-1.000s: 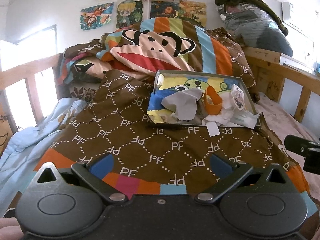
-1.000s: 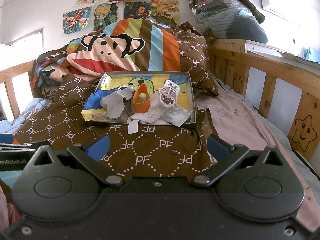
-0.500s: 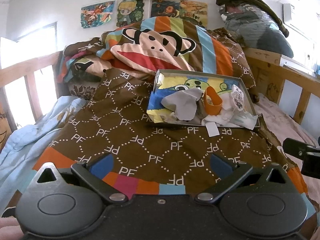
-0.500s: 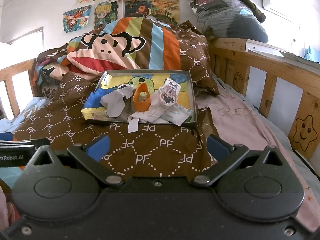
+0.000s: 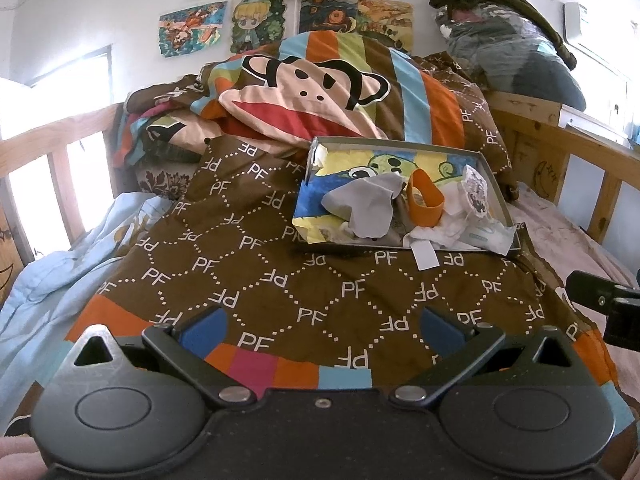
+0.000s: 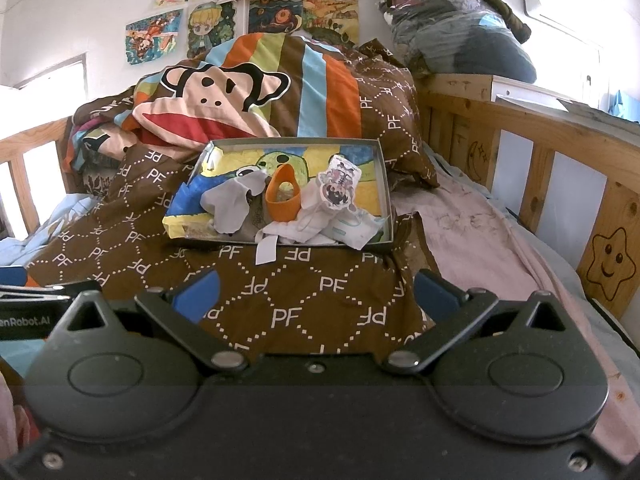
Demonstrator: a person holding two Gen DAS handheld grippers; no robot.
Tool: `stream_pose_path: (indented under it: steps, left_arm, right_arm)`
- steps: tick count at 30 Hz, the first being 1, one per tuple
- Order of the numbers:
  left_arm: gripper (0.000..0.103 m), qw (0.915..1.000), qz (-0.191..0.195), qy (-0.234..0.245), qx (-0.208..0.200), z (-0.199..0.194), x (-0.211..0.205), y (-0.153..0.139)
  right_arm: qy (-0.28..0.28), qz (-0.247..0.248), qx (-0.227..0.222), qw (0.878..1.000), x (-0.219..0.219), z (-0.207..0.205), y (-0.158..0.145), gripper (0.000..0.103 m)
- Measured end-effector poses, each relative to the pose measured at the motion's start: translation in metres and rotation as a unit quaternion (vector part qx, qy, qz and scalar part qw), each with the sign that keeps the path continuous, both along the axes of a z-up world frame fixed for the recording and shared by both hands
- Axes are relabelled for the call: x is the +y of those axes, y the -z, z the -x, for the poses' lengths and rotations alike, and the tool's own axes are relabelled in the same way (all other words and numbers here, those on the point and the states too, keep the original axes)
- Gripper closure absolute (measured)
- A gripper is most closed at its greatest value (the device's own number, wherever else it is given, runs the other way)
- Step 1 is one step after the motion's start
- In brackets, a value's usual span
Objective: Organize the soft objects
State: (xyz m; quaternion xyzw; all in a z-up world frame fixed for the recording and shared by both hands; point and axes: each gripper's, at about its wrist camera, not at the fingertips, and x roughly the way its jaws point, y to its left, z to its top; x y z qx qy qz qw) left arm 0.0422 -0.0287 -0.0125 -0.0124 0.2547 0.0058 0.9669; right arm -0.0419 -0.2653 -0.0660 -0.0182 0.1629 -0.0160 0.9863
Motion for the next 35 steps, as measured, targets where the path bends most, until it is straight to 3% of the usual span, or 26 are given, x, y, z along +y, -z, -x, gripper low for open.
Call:
stream_pose_path:
  steps: [35]
  left_arm:
    - [0.001, 1.0000, -0.001, 0.002, 0.001, -0.0001, -0.0025, 0.0021]
  right_arm:
    - [0.002, -0.004, 0.008, 1.000, 0.0020, 0.0011, 0.0041, 0.001]
